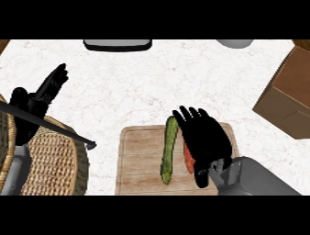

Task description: Pick the sweet potato from the cutting board and place it in the cardboard box

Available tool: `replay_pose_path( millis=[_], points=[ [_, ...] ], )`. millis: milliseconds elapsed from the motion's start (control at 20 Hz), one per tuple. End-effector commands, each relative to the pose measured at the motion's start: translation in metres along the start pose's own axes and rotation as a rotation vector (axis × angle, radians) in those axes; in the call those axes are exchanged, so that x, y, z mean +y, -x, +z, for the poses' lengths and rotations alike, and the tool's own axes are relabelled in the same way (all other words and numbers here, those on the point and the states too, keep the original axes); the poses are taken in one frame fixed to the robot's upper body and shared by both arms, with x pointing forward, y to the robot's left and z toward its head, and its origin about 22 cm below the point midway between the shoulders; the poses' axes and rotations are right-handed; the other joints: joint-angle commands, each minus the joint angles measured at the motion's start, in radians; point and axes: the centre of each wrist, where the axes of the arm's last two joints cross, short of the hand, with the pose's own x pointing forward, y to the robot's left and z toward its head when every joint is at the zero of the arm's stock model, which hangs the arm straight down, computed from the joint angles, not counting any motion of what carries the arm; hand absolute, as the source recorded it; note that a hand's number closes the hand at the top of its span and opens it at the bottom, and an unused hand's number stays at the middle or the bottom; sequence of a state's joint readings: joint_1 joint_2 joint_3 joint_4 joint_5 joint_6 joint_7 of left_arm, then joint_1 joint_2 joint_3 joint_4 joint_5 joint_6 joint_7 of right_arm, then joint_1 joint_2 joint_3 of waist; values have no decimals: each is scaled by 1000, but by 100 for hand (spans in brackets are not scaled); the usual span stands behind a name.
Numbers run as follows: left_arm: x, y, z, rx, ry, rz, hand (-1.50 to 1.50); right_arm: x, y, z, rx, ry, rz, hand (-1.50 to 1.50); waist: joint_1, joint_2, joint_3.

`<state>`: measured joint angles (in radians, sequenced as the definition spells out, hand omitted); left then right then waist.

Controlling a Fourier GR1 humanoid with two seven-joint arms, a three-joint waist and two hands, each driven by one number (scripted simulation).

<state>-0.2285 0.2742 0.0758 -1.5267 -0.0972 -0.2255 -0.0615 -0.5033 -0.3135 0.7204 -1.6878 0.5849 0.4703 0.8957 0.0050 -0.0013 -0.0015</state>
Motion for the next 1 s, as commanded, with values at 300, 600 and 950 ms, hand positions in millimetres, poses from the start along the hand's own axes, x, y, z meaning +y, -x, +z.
replay_pose_path(
  millis=[300, 600, 950],
  points=[
    [-14, 3, 6, -24, 45, -6, 0, 35, 4, -15, 74, -1, 51, -150, -3, 1, 2],
    [-9, 1, -5, -9, 50, -18, 0, 60, 12, -22, 98, -24, 30, -150, -5, 2, 2],
    [-28, 6, 6, -13, 57, -5, 0, 61, 26, -35, -10, -42, 69, 150, -2, 1, 2]
  ],
)
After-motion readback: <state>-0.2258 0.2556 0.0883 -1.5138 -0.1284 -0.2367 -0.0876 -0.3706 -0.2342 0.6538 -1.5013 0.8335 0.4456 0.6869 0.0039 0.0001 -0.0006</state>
